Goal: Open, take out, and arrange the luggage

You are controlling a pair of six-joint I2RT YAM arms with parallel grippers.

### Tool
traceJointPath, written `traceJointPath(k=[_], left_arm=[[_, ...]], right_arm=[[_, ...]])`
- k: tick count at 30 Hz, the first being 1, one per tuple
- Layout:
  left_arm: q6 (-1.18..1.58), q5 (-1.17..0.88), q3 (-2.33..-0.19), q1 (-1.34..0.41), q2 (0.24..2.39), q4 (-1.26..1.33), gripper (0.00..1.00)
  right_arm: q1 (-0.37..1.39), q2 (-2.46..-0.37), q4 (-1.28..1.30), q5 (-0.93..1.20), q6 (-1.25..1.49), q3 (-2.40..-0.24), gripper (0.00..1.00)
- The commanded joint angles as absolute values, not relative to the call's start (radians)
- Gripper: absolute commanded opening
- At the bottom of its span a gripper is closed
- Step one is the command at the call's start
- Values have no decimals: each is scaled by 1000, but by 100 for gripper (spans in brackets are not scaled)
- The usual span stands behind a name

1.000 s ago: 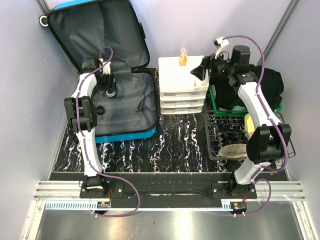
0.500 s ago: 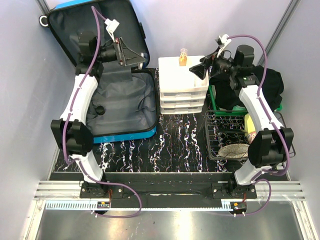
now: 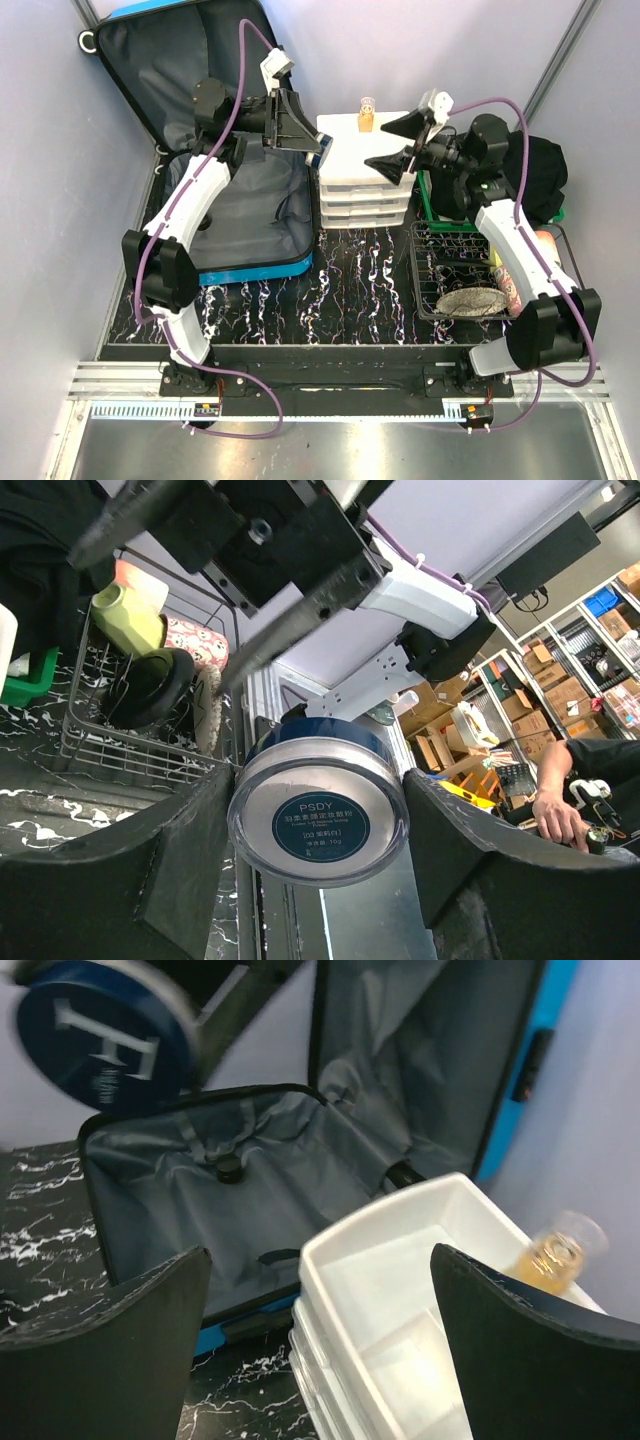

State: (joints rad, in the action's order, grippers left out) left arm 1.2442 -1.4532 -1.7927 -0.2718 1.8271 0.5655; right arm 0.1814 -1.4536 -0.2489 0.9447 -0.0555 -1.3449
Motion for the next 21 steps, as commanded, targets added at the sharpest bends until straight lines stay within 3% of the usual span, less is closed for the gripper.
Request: traceJointPath(k=[1, 5, 11, 16, 21], left_arm=[[1256, -1476, -1839, -271, 1790, 603, 31], [1238, -1482, -1876, -305, 1805, 575, 31], [1241, -1485, -1878, -344, 1815, 583, 31], [1238, -1483, -1887, -348, 1824, 575, 31], [1232, -1485, -1921, -353, 1847, 554, 30]], right_arm=[[267, -1358, -345, 994, -225, -1281, 100], [360, -1325, -455, 959, -346, -1200, 100], [468, -1368, -837, 841, -454, -1080, 100], [512, -1410, -1167, 692, -569, -982, 100], [518, -1434, -1322, 678, -587, -948, 100]])
